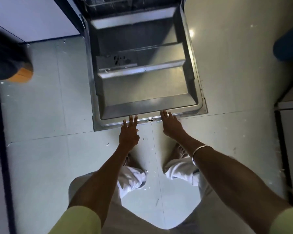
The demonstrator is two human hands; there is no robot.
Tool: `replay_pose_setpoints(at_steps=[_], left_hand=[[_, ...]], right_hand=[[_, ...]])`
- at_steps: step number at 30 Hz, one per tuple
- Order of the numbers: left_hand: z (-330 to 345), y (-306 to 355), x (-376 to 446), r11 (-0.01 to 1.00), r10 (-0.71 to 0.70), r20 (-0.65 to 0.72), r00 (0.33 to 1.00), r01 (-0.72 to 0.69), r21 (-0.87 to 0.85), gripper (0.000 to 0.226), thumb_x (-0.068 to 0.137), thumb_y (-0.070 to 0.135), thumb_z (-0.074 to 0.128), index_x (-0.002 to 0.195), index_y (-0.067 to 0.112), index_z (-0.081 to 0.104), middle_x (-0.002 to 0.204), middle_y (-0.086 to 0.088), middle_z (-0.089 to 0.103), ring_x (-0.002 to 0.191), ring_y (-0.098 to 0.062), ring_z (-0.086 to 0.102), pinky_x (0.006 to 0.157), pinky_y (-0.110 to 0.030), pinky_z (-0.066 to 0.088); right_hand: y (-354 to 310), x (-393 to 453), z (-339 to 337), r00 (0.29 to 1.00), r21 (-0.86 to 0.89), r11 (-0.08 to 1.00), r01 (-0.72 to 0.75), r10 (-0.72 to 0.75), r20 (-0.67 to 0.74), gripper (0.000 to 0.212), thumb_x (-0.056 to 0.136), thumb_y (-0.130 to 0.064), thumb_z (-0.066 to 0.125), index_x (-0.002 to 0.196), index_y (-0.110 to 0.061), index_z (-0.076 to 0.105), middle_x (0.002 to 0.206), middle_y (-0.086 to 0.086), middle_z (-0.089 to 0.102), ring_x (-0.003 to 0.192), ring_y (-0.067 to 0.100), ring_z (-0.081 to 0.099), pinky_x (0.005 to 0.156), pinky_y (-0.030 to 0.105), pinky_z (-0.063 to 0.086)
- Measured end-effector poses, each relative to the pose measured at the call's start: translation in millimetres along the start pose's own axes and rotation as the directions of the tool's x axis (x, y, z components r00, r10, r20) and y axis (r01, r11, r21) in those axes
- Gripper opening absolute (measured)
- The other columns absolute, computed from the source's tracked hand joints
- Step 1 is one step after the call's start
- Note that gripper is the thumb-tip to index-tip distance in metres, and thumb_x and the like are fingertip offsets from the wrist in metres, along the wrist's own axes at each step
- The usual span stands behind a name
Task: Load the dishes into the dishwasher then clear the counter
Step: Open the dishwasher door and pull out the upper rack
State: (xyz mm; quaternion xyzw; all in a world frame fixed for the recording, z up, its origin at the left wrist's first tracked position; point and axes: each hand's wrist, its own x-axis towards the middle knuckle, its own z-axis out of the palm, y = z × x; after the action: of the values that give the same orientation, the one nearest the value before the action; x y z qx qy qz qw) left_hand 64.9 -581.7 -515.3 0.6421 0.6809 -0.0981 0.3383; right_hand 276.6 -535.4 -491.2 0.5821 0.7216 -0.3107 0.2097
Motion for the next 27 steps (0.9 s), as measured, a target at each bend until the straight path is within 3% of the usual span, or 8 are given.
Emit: replay_pose_setpoints(at_steps=[10,15,20,23,27], left_hand=[[50.7,-32.2,66.8,1.0,-0.004,0.223,0.975,-0.001,0.023,0.064,0.104,0.019,0.037,0.157,0.022,0.001,0.164,-0.006,0.0,0.149,-0.039,0.004,0.12,-0.051,0.014],[60.6,-32.8,57.3,0.999,0.015,0.147,0.989,-0.02,0.036,0.067,0.102,0.017,0.042,0.157,0.022,0.004,0.164,-0.005,0.001,0.15,-0.038,0.002,0.118,-0.048,0.02],[30.6,-16.1,53.8,0.999,-0.026,0.212,0.977,0.015,0.052,0.062,0.103,0.018,0.039,0.157,0.016,0.008,0.164,-0.009,0.003,0.15,-0.035,0.007,0.118,-0.048,0.016],[-2.6,-1.0,41.1,1.0,-0.011,0.187,0.982,0.009,0.011,0.059,0.104,0.017,0.038,0.155,0.007,0.011,0.163,-0.013,0.006,0.15,-0.033,0.009,0.119,-0.045,0.016],[-55.0,26.6,10.5,0.999,0.02,0.099,0.995,-0.018,-0.027,0.055,0.106,0.018,0.033,0.155,0.005,0.013,0.163,-0.014,0.003,0.151,-0.032,0.002,0.123,-0.043,0.009]], right_hand=[[10.5,62.4,57.9,0.994,0.026,0.997,-0.073,0.07,0.088,0.066,0.095,-0.002,0.034,0.156,-0.007,0.007,0.163,0.011,0.01,0.144,0.034,0.029,0.109,0.047,0.035],[9.1,63.3,70.5,0.996,-0.034,0.997,-0.065,0.067,0.061,0.063,0.098,0.0,0.029,0.156,-0.005,0.004,0.164,0.012,0.007,0.148,0.034,0.021,0.111,0.045,0.032],[11.1,60.2,25.8,0.983,0.073,0.989,-0.126,0.114,0.143,0.07,0.096,-0.005,0.041,0.157,-0.016,0.007,0.164,0.0,0.013,0.149,0.03,0.018,0.11,0.046,0.034],[3.4,44.6,-17.8,0.994,0.162,0.981,-0.11,0.106,0.032,0.076,0.094,-0.004,0.046,0.157,-0.014,0.004,0.163,0.002,0.015,0.149,0.03,0.017,0.111,0.046,0.032],[-3.5,14.7,-64.9,0.997,0.08,0.994,-0.076,0.078,-0.025,0.067,0.097,-0.012,0.045,0.154,-0.001,0.009,0.16,0.014,0.019,0.147,0.033,0.018,0.115,0.047,0.024]])
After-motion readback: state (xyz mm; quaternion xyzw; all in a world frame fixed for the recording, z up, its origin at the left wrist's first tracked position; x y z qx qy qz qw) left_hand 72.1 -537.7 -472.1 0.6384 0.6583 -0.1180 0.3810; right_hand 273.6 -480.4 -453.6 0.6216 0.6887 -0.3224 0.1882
